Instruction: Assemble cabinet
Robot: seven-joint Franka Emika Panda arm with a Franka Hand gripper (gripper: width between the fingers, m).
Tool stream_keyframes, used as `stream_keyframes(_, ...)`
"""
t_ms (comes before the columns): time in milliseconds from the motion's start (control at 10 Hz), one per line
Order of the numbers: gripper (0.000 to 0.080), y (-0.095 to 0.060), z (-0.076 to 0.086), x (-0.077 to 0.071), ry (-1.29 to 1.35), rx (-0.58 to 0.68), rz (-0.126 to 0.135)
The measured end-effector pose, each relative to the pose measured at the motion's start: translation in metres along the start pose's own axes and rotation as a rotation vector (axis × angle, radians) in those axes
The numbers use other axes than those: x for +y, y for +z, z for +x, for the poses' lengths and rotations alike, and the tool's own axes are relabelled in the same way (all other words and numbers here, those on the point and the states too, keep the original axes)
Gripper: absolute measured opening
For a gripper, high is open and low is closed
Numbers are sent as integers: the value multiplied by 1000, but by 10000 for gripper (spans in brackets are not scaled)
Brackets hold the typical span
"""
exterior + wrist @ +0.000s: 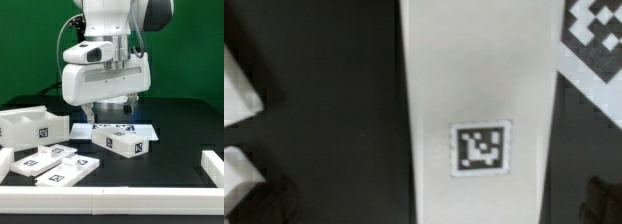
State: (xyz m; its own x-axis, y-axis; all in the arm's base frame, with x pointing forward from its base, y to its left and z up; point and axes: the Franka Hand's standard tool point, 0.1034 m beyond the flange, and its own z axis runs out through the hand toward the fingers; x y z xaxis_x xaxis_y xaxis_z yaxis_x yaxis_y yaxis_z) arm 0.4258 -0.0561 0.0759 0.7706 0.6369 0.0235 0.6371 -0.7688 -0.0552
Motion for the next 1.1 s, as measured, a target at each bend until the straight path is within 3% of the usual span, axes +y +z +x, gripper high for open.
stream_keyframes(100, 797, -16, -17, 27, -5, 5, -12)
stream_keyframes(200, 797, -22, -25, 44, -25, 12, -24)
stream_keyframes(300, 797, -24, -25, 47, -25, 6, -11)
stream_keyframes(700, 797, -20, -32, 50, -47, 13, -1)
stream_keyframes(900, 797, -14, -71, 91, 16, 17, -4)
stream_keyframes(1000, 797, -9, -81, 106, -2, 15, -6)
stream_keyframes(1100, 797, -8, -80, 105, 10, 14, -3)
